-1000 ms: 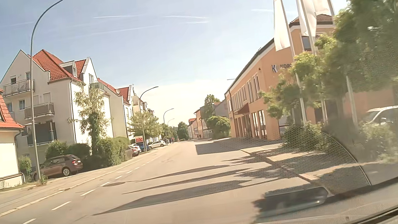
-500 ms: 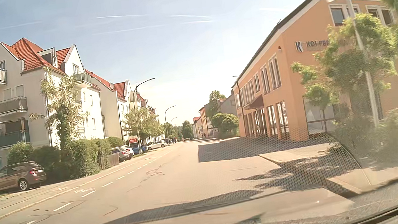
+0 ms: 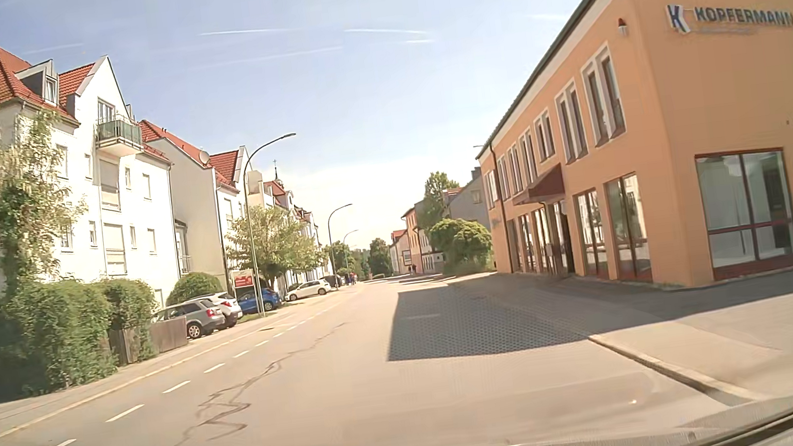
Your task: Follow the waypoints while adhering to traffic rules and regulations
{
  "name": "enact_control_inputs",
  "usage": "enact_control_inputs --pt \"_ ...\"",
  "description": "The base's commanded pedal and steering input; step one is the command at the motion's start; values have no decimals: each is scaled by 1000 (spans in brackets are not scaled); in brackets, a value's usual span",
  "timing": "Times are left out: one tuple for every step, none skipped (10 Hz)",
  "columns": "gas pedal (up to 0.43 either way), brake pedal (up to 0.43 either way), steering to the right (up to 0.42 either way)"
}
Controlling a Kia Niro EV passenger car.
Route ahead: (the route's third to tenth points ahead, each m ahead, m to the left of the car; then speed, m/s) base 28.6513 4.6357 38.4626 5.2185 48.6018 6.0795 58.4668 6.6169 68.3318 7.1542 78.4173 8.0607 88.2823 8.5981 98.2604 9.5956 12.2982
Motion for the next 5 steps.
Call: enact_control_inputs --pt "59 0 -10" --pt "59 0 -10" --pt "59 0 -10" --pt "59 0 -10" --pt "59 0 -10"
